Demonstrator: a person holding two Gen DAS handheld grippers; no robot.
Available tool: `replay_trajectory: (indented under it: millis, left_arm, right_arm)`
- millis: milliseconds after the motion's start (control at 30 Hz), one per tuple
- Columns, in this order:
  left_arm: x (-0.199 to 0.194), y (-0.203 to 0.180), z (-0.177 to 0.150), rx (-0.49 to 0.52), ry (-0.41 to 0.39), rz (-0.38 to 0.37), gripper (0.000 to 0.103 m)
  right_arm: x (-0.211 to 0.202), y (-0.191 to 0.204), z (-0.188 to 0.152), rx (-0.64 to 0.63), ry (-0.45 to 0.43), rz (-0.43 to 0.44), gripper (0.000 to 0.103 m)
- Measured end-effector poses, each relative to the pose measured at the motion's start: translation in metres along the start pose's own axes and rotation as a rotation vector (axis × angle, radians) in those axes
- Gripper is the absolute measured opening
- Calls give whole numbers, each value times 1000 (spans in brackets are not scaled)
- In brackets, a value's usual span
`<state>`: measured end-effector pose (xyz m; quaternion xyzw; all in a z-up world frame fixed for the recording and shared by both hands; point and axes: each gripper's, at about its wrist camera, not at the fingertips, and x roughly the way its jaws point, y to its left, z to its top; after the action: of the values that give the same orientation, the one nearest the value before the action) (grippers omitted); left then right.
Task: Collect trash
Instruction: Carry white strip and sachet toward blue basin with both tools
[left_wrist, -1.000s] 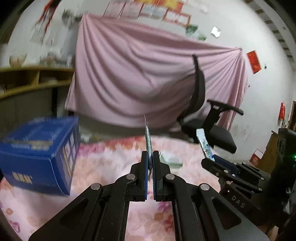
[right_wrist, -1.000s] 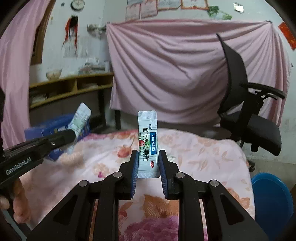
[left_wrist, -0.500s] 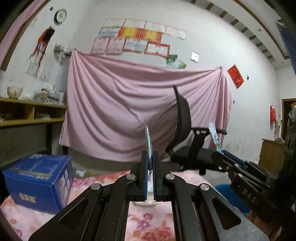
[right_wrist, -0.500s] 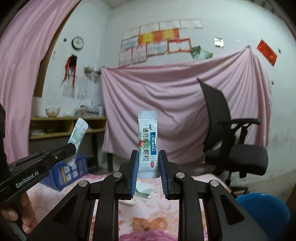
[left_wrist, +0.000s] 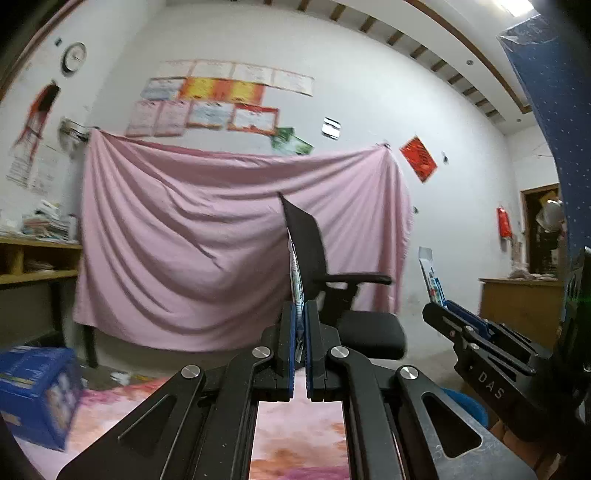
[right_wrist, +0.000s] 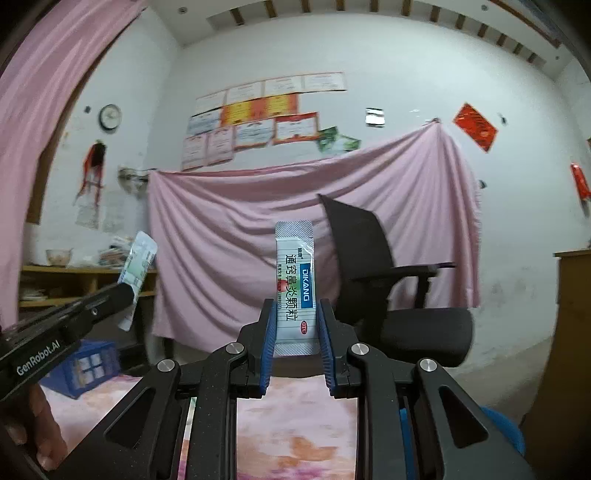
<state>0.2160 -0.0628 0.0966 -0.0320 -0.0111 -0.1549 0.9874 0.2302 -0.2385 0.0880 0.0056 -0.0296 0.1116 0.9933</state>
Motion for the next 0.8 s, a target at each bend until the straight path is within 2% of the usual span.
replay_trajectory:
  millis: [167, 333, 633, 800]
  left_arm:
    - [34, -41, 0, 25, 73, -84, 2]
    - [76, -70, -7, -24, 226, -197, 2]
    - [131, -109, -21, -92, 413, -295, 2]
    - [153, -119, -33, -121, 526, -312, 2]
  right_arm:
    - [-5, -37, 0, 48, 25, -79, 20]
    - [-4, -71, -5, 106, 77, -150, 20]
    - [1, -122, -25, 201, 207, -244, 20]
    - [6, -141, -36, 261, 273, -279, 20]
